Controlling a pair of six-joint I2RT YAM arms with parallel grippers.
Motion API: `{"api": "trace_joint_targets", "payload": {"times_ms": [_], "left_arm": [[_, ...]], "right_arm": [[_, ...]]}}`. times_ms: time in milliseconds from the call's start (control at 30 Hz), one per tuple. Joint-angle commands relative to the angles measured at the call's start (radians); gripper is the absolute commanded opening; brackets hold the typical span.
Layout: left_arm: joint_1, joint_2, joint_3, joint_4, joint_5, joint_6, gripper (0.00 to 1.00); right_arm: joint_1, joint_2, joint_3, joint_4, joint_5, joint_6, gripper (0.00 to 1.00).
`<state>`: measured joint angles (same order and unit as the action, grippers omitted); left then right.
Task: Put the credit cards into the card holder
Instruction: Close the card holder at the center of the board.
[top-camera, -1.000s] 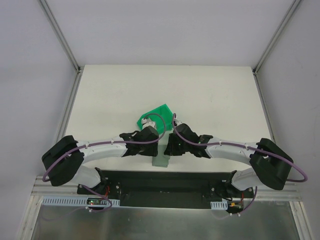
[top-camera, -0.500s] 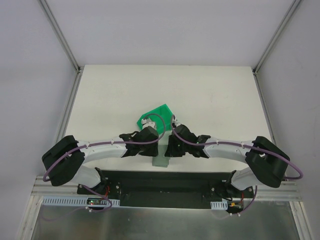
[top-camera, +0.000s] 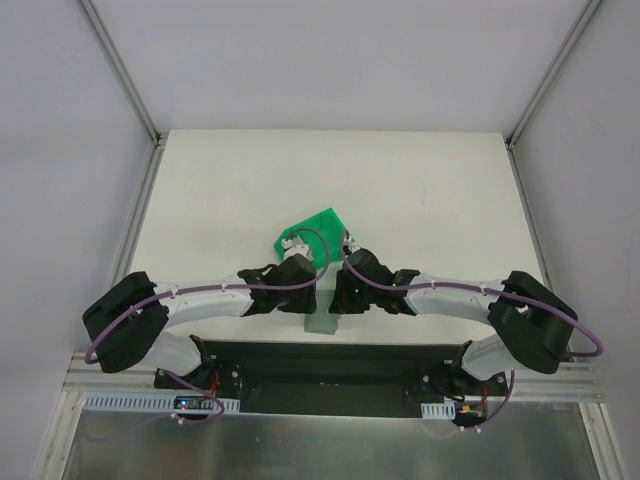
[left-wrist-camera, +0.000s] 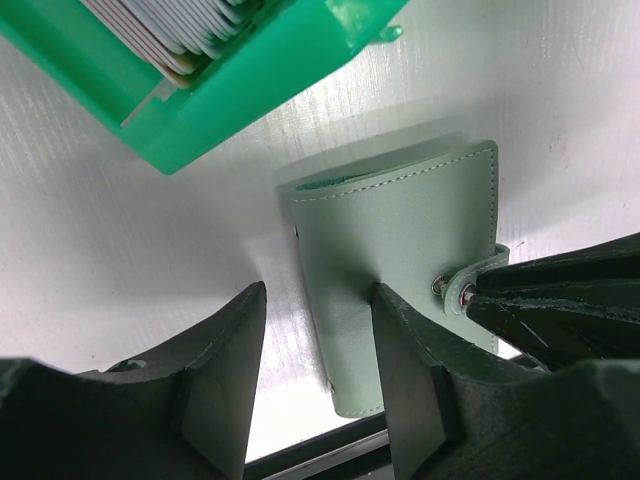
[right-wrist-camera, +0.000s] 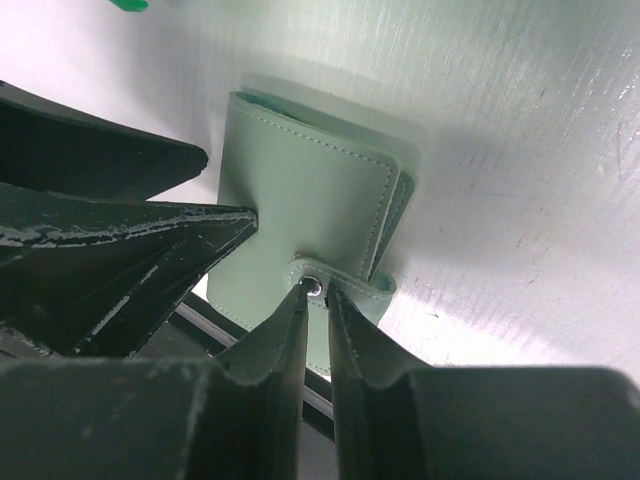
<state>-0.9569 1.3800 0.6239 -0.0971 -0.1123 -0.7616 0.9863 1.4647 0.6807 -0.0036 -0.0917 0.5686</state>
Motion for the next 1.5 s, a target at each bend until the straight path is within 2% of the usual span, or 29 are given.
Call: {"api": "trace_joint_targets", "payload": {"times_ms": [0, 367, 767, 967, 1133, 1200, 1367, 1467], "left_arm": [[-0.025, 0.013, -0.024, -0.018, 0.019, -0.016, 0.45], [-0.036, -0.007, -0.05, 0.017, 0.033, -0.068, 0.46], [-0.037, -0.027, -0.087, 0.069, 0.071, -0.081, 0.48], [-0.039, -0.022, -0.087, 0.074, 0.069, -0.079, 0.47], [-0.039, -0.047, -0.118, 0.071, 0.048, -0.097, 0.39], [-0.039, -0.058, -0.125, 0.071, 0.042, -0.1, 0.32], [-0.037, -0.058, -0.13, 0.071, 0.046, -0.096, 0.22], [-0.037, -0.059, -0.136, 0.071, 0.045, -0.102, 0.2]], "right_arm": [[0.011, 0.031, 0.023, 0.043, -0.01, 0.007, 0.17], [0.018, 0.034, 0.011, 0.097, -0.005, 0.03, 0.16], [0.017, 0.071, 0.017, 0.071, 0.004, 0.039, 0.17], [0.017, 0.103, 0.075, -0.06, 0.038, 0.025, 0.18], [0.017, 0.141, 0.146, -0.189, 0.072, 0.004, 0.14], [0.02, 0.163, 0.164, -0.214, 0.075, -0.006, 0.13], [0.022, 0.198, 0.207, -0.269, 0.086, -0.009, 0.13], [0.022, 0.213, 0.235, -0.311, 0.086, -0.012, 0.13]]}}
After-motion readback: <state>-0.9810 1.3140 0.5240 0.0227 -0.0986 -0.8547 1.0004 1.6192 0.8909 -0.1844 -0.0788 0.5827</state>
